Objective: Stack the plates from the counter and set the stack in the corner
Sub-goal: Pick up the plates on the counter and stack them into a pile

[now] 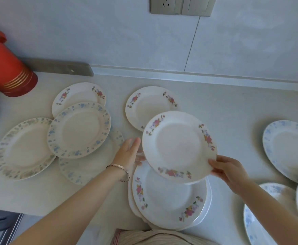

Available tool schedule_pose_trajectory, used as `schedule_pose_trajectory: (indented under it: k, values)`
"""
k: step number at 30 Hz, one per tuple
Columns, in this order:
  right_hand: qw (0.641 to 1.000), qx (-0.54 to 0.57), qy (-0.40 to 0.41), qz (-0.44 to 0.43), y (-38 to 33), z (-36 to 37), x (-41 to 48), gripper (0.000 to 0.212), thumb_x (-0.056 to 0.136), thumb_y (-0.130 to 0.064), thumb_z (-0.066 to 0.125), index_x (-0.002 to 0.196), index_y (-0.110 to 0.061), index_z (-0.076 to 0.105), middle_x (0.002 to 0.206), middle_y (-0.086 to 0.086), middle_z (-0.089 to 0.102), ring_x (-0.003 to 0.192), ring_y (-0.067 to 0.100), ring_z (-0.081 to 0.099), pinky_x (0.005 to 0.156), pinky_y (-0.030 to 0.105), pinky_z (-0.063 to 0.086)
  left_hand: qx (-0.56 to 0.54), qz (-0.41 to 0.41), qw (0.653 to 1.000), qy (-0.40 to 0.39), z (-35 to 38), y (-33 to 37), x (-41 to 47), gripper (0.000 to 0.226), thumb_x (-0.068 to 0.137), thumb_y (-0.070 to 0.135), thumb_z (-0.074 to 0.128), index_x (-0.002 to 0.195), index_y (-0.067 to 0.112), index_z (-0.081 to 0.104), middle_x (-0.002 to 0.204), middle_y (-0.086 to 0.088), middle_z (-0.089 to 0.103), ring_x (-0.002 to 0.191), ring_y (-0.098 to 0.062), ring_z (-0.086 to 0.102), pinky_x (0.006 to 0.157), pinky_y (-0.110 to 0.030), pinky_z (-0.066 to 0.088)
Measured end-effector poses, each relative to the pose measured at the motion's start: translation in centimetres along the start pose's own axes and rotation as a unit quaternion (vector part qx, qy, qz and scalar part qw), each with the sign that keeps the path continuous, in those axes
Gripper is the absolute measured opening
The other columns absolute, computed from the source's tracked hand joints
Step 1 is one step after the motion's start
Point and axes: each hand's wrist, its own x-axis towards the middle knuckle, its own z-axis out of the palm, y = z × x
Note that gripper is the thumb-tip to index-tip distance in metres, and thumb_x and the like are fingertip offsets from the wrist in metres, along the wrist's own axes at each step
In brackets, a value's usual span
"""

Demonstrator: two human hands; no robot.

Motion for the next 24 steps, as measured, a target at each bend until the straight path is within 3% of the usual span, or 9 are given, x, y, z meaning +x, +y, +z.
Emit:
schedule_pose_trajectory:
  k: [3,5,7,10,11,13,15,19,24]
  values:
    - [0.996,-0.082,-0.028,-0.011,2.8,-2.0,-1.4,0.068,0.036,-0.035,0.091,0.089,0.001,0.07,0.074,0.011,0.076,0.065,0.019,0.072,0.055,0.023,0.057,0.173,0.022,0.984,-0.041,0.7,-0.6,-0.5,0.021,0.088,0.032,0.056,0.102,0.016,0.055,0.084,-0.002,0.062,0.07,-0.019,0.062,0.066,-0.039,0.055]
    - [0.991,-0.124,-0.042,-0.012,4.3,-2.1,-2.1,0.037,0.062,-0.014,0.083,0.092,0.001,0.069,0.071,0.007,0.076,0.063,0.017,0.072,0.055,0.023,0.057,0.281,0.012,0.959,-0.041,0.9,-2.1,-0.8,0.015,0.084,0.026,0.058,0.077,0.02,0.047,0.074,0.002,0.054,0.063,-0.013,0.053,0.057,-0.03,0.046]
    - [0.988,-0.153,-0.026,-0.008,5.4,-1.7,-2.4,0.015,0.08,0.006,0.062,0.092,-0.001,0.066,0.071,0.005,0.073,0.063,0.016,0.069,0.055,0.023,0.056,0.339,-0.027,0.939,-0.049,1.1,-3.6,-1.2,0.021,0.084,0.03,0.057,0.072,0.021,0.042,0.07,0.003,0.049,0.062,-0.013,0.049,0.053,-0.025,0.039]
    - [0.968,-0.25,-0.007,-0.015,6.6,-1.1,-2.1,0.014,0.084,0.004,0.057,0.091,-0.007,0.062,0.079,0.012,0.062,0.071,0.023,0.06,0.071,0.043,0.056,0.426,-0.057,0.901,-0.05,1.3,-4.7,-1.5,0.021,0.083,0.035,0.055,0.073,0.02,0.043,0.073,0.001,0.052,0.078,-0.023,0.058,0.066,-0.027,0.047]
    - [0.955,-0.294,-0.003,-0.029,6.8,-0.8,-2.3,0.016,0.085,0.0,0.057,0.098,-0.007,0.061,0.076,0.008,0.061,0.07,0.021,0.058,0.07,0.041,0.055,0.463,-0.06,0.883,-0.048,1.3,-4.7,-1.6,0.024,0.083,0.035,0.055,0.069,0.021,0.041,0.069,0.003,0.049,0.077,-0.024,0.055,0.065,-0.026,0.043]
    - [0.92,-0.387,0.008,-0.068,7.2,-0.3,-2.5,0.03,0.087,-0.009,0.056,0.117,-0.009,0.053,0.069,-0.004,0.057,0.065,0.01,0.054,0.059,0.02,0.045,0.514,-0.053,0.855,-0.049,1.5,-4.9,-1.6,0.03,0.084,0.036,0.053,0.063,0.021,0.036,0.063,0.004,0.045,0.073,-0.024,0.051,0.061,-0.024,0.037]
    - [0.892,-0.439,0.019,-0.106,7.4,0.1,-2.9,0.044,0.089,-0.017,0.055,0.131,-0.015,0.041,0.064,-0.007,0.054,0.063,0.006,0.052,0.055,0.014,0.038,0.544,-0.045,0.836,-0.055,1.7,-4.9,-1.6,0.027,0.085,0.037,0.052,0.069,0.018,0.042,0.067,0.001,0.049,0.075,-0.025,0.053,0.063,-0.024,0.038]
    - [0.828,-0.548,0.023,-0.115,7.4,0.6,-3.3,0.052,0.091,-0.036,0.048,0.138,-0.021,0.028,0.077,-0.005,0.062,0.07,0.015,0.06,0.061,0.022,0.046,0.573,-0.046,0.816,-0.06,1.7,-5.1,-1.1,0.036,0.085,0.04,0.049,0.103,0.01,0.058,0.08,-0.004,0.057,0.078,-0.025,0.058,0.066,-0.026,0.042]
    - [0.75,-0.646,0.052,-0.135,6.8,0.6,-3.3,0.054,0.091,-0.05,0.041,0.137,-0.025,0.027,0.09,-0.006,0.064,0.077,0.014,0.06,0.061,0.022,0.042,0.572,-0.023,0.819,-0.038,1.1,-5.0,-1.4,0.036,0.091,0.04,0.042,0.112,0.01,0.048,0.096,-0.007,0.058,0.077,-0.022,0.048,0.068,-0.028,0.042]
